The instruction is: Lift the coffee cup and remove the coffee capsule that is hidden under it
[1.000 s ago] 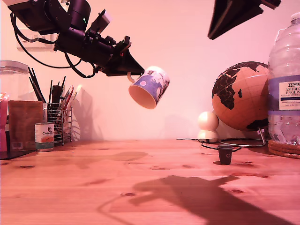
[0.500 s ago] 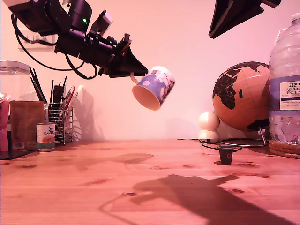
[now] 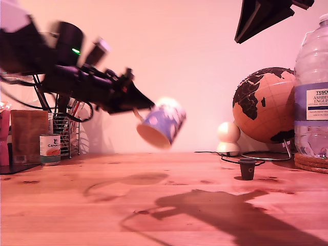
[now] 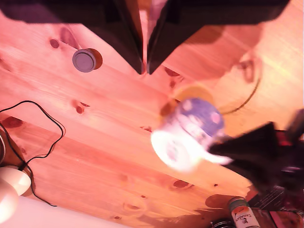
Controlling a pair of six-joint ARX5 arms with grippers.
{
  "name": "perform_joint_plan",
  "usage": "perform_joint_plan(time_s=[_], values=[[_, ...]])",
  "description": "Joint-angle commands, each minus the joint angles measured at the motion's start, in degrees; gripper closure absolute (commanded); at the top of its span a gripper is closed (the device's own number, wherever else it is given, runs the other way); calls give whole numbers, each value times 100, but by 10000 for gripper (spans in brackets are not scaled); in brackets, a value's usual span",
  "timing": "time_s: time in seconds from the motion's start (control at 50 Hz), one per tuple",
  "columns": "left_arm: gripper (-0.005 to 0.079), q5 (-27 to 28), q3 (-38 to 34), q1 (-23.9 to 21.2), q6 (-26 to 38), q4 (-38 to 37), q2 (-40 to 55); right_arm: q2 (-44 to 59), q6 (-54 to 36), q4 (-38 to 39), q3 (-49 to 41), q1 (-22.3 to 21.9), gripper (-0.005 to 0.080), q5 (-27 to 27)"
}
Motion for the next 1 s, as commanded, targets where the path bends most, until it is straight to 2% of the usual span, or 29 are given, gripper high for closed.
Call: perform_joint_plan(time_s=[0.0,0.1,0.38,0.78,0.98], values=[[764,-96,-238,2,-181,802,-299,-17,-9,33,2,11,763,-35],[764,-247,-706,2,-354,1576,-299,-17,-4,28,2,11,763,-50],[764,-673,-1397,-22,-365,2638,-293,-17,24,26,2,26,763,-208],[764,-957,-1458,-133,-516,3300,317,-17,70,-122,2,26,763,-308],[764,-1121,-1458,-168,-557,3366,555,-17,68,-144,2,26,763,-310]])
